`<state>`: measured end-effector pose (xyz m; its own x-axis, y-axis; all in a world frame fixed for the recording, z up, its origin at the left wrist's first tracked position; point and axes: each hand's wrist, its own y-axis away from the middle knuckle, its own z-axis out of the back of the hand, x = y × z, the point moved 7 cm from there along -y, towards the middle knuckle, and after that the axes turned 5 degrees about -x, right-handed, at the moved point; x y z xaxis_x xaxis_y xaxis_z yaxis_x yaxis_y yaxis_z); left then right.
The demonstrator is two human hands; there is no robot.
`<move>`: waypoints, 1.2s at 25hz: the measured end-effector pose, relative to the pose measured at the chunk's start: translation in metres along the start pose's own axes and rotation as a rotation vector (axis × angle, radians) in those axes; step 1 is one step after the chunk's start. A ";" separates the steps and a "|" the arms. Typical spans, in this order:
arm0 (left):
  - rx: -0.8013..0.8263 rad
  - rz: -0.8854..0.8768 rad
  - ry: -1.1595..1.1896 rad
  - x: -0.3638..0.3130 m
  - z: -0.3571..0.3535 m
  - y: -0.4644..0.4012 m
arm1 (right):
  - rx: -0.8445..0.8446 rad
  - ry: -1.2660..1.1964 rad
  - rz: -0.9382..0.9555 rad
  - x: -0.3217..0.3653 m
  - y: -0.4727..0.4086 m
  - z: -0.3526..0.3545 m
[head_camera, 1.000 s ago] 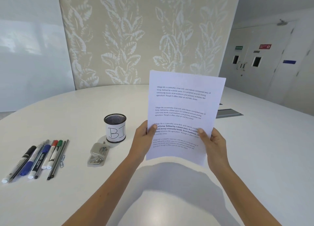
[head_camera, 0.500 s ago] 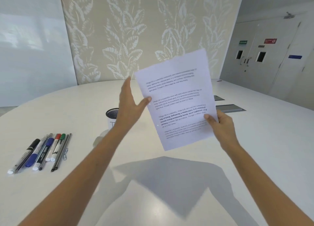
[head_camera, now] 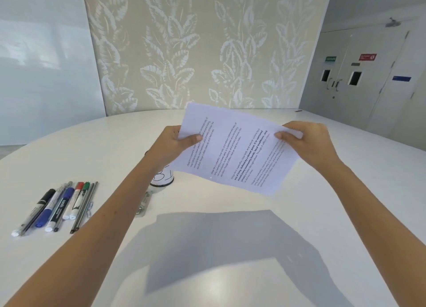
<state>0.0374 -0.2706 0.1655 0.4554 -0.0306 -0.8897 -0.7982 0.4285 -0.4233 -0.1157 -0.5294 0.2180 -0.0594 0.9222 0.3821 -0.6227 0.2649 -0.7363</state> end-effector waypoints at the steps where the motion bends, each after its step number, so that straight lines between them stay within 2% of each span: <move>1: -0.032 0.017 0.045 0.006 0.002 0.001 | -0.108 -0.081 -0.088 -0.010 0.000 0.007; 3: -0.072 0.055 0.117 0.016 0.005 0.002 | -0.285 -0.286 -0.281 -0.031 0.006 0.018; 4: -0.075 0.071 0.146 0.020 0.004 0.004 | -0.311 -0.430 -0.373 -0.040 0.010 0.016; 6: -0.069 0.087 0.207 0.024 -0.001 0.007 | -0.246 -0.748 -0.544 -0.054 0.018 0.002; 9: -0.091 0.114 0.298 0.032 -0.011 0.010 | 0.001 -0.929 -0.624 -0.052 0.035 -0.023; 11: -0.112 0.132 0.305 0.036 -0.019 0.010 | 0.041 -0.950 -0.618 -0.052 0.042 -0.032; 14: -0.138 0.138 0.339 0.039 -0.032 0.013 | -0.051 -0.973 -0.592 -0.055 0.048 -0.035; 17: -0.154 0.171 0.336 0.055 -0.045 0.025 | -0.113 -0.944 -0.673 -0.066 0.070 -0.049; 22: -0.053 0.320 0.256 0.095 -0.065 0.053 | -0.059 -0.948 -0.856 -0.076 0.119 -0.083; 26: -0.119 0.310 0.273 0.090 -0.059 0.045 | -0.127 -0.957 -0.808 -0.066 0.109 -0.074; 28: -0.096 0.274 0.270 0.089 -0.057 0.043 | -0.140 -0.961 -0.792 -0.064 0.107 -0.072; 30: -0.073 0.308 0.250 0.099 -0.061 0.049 | -0.115 -0.930 -0.827 -0.067 0.116 -0.078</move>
<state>0.0192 -0.3078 0.0463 0.0877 -0.1335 -0.9872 -0.9122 0.3873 -0.1334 -0.1234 -0.5383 0.0636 -0.2410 -0.0678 0.9682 -0.6671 0.7361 -0.1145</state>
